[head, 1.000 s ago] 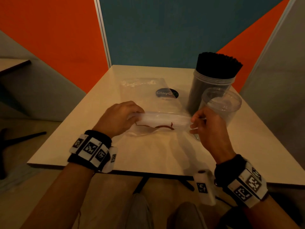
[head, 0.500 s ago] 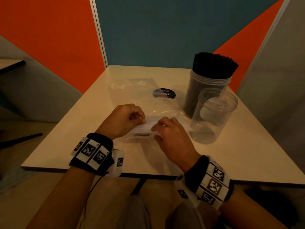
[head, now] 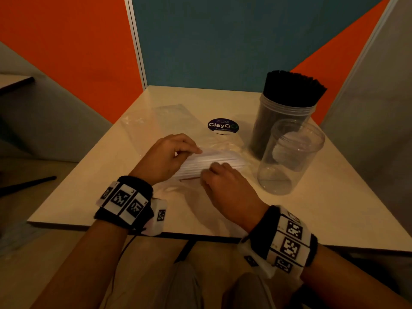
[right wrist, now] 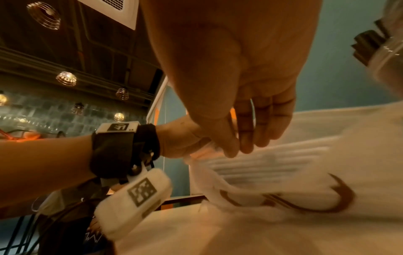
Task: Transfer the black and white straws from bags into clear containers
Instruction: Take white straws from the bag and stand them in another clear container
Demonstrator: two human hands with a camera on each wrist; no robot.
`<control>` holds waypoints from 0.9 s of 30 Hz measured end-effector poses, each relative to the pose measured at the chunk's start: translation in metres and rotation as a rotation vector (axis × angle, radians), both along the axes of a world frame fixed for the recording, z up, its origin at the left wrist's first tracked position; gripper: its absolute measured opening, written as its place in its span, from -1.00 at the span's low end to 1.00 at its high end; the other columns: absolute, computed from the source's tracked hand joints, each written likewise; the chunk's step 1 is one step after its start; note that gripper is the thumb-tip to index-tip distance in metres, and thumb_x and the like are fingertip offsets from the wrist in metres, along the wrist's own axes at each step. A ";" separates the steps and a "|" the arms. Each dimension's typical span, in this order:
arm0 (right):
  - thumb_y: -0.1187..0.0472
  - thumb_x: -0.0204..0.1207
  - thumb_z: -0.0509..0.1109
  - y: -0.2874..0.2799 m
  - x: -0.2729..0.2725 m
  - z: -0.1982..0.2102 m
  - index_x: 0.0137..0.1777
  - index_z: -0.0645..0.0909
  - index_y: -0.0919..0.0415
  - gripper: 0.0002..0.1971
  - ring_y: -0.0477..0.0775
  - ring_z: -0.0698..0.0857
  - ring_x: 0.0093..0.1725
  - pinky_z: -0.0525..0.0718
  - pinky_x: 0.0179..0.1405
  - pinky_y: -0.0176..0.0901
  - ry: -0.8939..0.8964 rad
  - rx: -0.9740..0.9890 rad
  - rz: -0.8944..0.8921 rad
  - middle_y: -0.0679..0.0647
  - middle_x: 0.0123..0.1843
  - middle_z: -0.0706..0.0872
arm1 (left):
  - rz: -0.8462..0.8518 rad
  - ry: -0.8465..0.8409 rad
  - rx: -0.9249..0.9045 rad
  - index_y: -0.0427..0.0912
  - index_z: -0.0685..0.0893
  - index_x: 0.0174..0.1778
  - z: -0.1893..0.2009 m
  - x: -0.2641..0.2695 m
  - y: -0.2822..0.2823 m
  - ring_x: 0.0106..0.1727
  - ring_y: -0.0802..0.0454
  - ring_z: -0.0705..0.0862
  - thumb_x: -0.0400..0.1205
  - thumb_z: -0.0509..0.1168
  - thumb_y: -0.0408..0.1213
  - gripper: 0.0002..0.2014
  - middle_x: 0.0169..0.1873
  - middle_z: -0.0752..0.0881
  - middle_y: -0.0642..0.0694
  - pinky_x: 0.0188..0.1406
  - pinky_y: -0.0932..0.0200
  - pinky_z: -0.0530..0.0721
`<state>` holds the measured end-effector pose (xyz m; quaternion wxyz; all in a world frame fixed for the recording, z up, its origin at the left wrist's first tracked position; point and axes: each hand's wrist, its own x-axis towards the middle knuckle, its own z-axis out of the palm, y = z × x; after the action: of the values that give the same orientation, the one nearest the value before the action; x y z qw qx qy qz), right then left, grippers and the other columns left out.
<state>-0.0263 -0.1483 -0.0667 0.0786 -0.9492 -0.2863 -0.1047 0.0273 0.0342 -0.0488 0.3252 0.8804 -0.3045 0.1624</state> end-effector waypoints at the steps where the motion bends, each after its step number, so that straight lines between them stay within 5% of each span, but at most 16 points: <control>1: 0.29 0.58 0.27 0.006 0.003 0.005 0.19 0.62 0.19 -0.77 0.22 0.60 0.11 0.62 0.08 0.08 -0.017 0.041 0.037 0.17 0.15 0.65 | -0.019 0.032 -0.026 -0.15 0.80 0.06 0.002 0.000 -0.002 -0.04 0.17 0.62 0.61 0.27 -0.54 -0.72 0.00 0.71 -0.05 -0.12 0.50 0.46; 5: 0.32 0.51 0.34 0.026 0.017 0.010 0.17 0.65 0.25 -0.76 0.26 0.63 0.13 0.64 0.06 0.18 -0.023 0.077 0.089 0.22 0.14 0.68 | -0.037 0.117 -0.067 -0.17 0.79 0.10 0.009 -0.001 -0.008 -0.02 0.38 0.59 0.55 0.22 -0.66 -0.61 0.03 0.71 -0.05 -0.10 0.58 0.42; 10: 0.12 0.59 0.28 0.029 0.019 0.012 0.40 0.52 0.16 -0.61 0.23 0.47 0.37 0.45 0.23 0.07 -0.035 -0.020 0.054 0.15 0.37 0.55 | -0.043 0.187 -0.115 -0.15 0.79 0.09 0.014 -0.001 -0.008 0.04 0.25 0.63 0.53 0.19 -0.68 -0.57 0.02 0.70 0.01 0.01 0.50 0.50; 17: 0.21 0.56 0.35 0.031 0.014 0.005 0.28 0.56 0.19 -0.70 0.23 0.66 0.11 0.55 0.00 0.07 -0.104 -0.039 0.025 0.16 0.21 0.67 | -0.068 0.300 -0.180 -0.08 0.78 0.08 0.012 -0.001 -0.007 0.08 0.19 0.66 0.61 0.20 -0.60 -0.62 0.07 0.71 0.02 -0.01 0.46 0.53; 27: 0.17 0.65 0.20 0.021 0.013 0.009 0.42 0.45 0.14 -0.65 0.24 0.55 0.29 0.49 0.29 0.14 0.000 0.044 0.008 0.16 0.36 0.54 | -0.038 0.309 -0.084 0.00 0.70 0.16 0.013 -0.008 -0.003 -0.03 0.07 0.63 0.62 0.24 -0.53 -0.64 0.07 0.67 0.04 -0.10 0.38 0.57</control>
<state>-0.0137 -0.1277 -0.0581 0.0999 -0.9460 -0.2879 -0.1103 0.0188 0.0317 -0.0363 0.4076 0.8747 -0.2604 0.0312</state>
